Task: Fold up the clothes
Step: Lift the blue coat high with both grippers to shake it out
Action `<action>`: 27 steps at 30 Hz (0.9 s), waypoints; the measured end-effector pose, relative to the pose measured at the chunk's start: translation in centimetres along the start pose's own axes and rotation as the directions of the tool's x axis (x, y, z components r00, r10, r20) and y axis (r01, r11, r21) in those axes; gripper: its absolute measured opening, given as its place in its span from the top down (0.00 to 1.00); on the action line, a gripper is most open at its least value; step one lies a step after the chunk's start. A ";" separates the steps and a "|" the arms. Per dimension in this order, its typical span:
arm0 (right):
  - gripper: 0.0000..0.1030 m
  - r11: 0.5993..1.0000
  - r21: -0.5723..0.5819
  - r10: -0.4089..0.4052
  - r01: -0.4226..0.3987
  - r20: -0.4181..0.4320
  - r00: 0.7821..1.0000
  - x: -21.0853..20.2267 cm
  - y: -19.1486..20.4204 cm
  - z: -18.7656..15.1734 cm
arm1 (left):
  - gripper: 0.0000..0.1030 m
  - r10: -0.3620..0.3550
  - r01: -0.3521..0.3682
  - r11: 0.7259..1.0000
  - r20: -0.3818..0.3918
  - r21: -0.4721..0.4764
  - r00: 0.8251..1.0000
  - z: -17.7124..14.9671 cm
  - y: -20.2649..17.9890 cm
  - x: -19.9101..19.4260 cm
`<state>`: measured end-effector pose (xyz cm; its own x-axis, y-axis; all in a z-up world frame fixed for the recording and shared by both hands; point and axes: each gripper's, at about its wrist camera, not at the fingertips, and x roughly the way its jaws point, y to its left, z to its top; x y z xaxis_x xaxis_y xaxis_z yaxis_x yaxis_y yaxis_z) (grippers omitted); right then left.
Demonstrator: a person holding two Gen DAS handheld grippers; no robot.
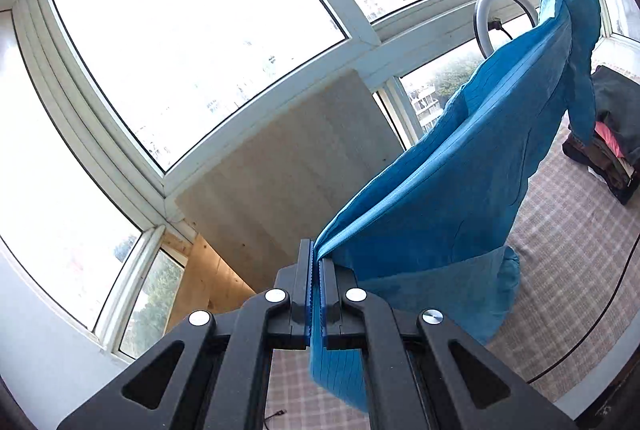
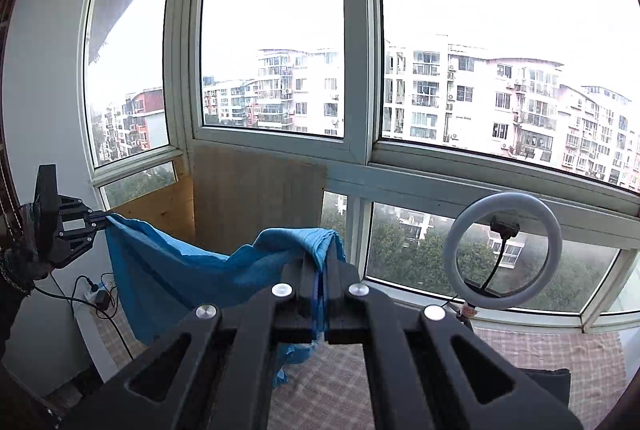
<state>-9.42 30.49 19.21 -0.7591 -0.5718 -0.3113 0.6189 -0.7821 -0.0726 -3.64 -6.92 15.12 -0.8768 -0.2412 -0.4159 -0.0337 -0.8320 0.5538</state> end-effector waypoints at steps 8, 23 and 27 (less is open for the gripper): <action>0.99 0.976 -0.058 -0.188 0.211 0.268 0.945 -11.6 7.3 15.0 | 0.98 0.118 -0.142 0.985 0.220 0.098 0.968 7.1 9.2 -9.0; 0.99 0.915 -0.050 -0.387 0.399 0.161 0.908 -5.0 7.3 16.1 | 0.97 -0.043 -0.023 0.941 0.184 0.339 0.982 5.0 7.3 -7.2; 0.99 0.918 -0.039 -0.393 0.394 0.039 0.919 2.5 3.6 13.4 | 0.97 -0.084 0.053 0.930 0.071 0.363 0.994 4.9 4.0 1.0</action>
